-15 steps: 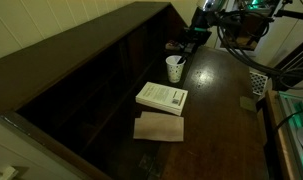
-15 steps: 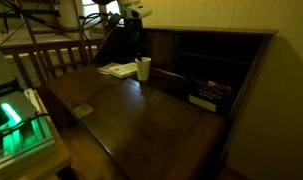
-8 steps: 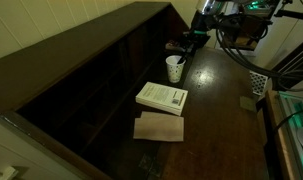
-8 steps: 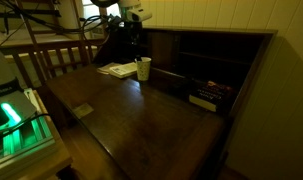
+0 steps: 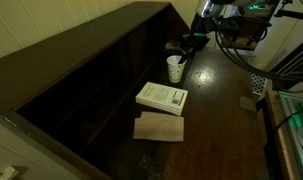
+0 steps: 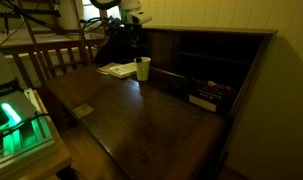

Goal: Pick the marker up from the cap and place it to the right of the cup

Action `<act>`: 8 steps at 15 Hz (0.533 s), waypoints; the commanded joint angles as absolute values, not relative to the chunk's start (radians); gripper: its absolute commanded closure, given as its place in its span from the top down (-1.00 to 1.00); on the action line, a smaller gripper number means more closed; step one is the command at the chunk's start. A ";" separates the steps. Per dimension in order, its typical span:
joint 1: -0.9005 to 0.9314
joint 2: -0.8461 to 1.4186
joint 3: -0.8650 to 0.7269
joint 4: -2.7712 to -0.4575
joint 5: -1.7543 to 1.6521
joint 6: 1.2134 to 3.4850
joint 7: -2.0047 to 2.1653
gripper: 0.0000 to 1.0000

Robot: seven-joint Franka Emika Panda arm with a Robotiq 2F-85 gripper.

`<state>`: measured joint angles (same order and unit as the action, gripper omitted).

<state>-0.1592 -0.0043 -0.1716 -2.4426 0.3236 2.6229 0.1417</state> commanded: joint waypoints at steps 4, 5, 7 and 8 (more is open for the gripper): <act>-0.160 0.019 -0.169 -2.420 0.371 2.635 0.104 -0.08; -0.160 0.019 -0.169 -2.420 0.371 2.635 0.105 -0.15; -0.161 0.021 -0.169 -2.417 0.378 2.642 0.100 -0.09; -0.161 0.022 -0.169 -2.413 0.384 2.643 0.099 -0.03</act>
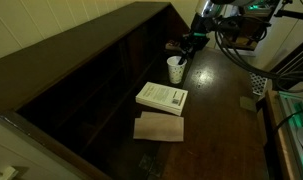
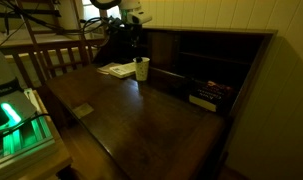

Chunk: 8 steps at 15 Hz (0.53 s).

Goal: Pick the marker up from the cap and place it to the right of the cup

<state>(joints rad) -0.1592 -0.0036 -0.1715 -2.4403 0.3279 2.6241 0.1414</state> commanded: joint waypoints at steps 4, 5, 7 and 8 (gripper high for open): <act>-0.161 0.026 -0.169 -2.397 0.427 2.657 0.074 0.12; -0.161 0.028 -0.169 -2.394 0.436 2.659 0.067 0.08; -0.161 0.030 -0.169 -2.389 0.451 2.659 0.054 0.00; -0.161 0.033 -0.168 -2.389 0.451 2.660 0.050 -0.02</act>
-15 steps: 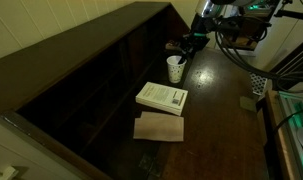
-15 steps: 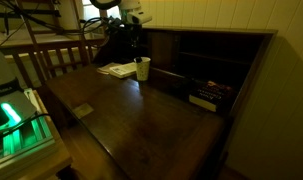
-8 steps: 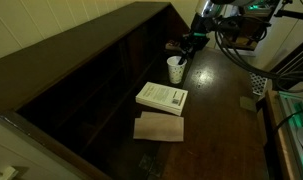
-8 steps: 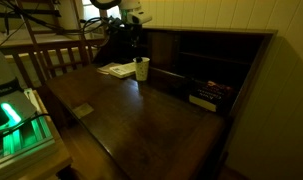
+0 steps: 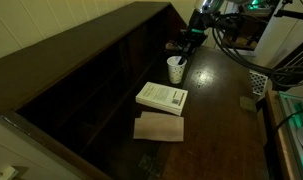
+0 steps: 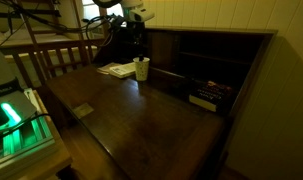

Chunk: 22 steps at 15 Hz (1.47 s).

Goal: Pick the marker up from the cap and place it to the right of the cup

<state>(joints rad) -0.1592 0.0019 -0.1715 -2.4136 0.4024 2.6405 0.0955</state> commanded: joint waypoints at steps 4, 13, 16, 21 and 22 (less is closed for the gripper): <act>-0.163 0.044 -0.167 -2.385 0.447 2.661 0.044 -0.06; -0.165 0.057 -0.162 -2.385 0.454 2.657 0.036 -0.30; -0.166 0.056 -0.162 -2.386 0.454 2.658 0.033 -0.54; -0.165 0.056 -0.162 -2.380 0.457 2.660 0.031 -0.88; -0.165 0.055 -0.161 -2.379 0.460 2.661 0.030 -0.88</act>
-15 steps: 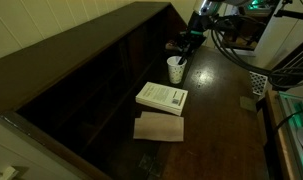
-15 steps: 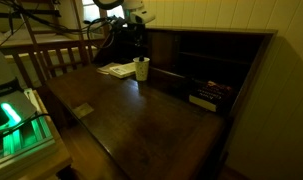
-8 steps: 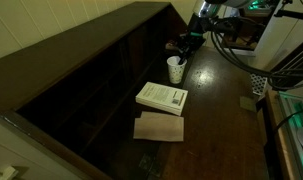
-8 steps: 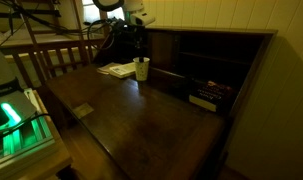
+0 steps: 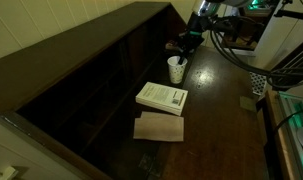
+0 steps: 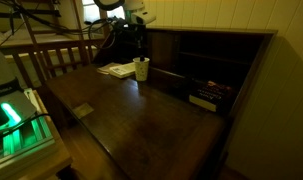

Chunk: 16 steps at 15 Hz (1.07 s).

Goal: Pick the marker up from the cap and place it to the right of the cup

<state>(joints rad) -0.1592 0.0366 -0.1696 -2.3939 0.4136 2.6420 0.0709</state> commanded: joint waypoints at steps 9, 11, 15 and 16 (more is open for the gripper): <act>-0.170 -0.005 -0.165 -2.327 0.591 2.591 0.003 -0.88; -0.168 -0.023 -0.169 -2.313 0.611 2.567 0.002 -0.88; -0.167 -0.058 -0.181 -2.293 0.591 2.504 0.024 -0.88; -0.169 -0.064 -0.184 -2.286 0.577 2.485 0.032 -0.88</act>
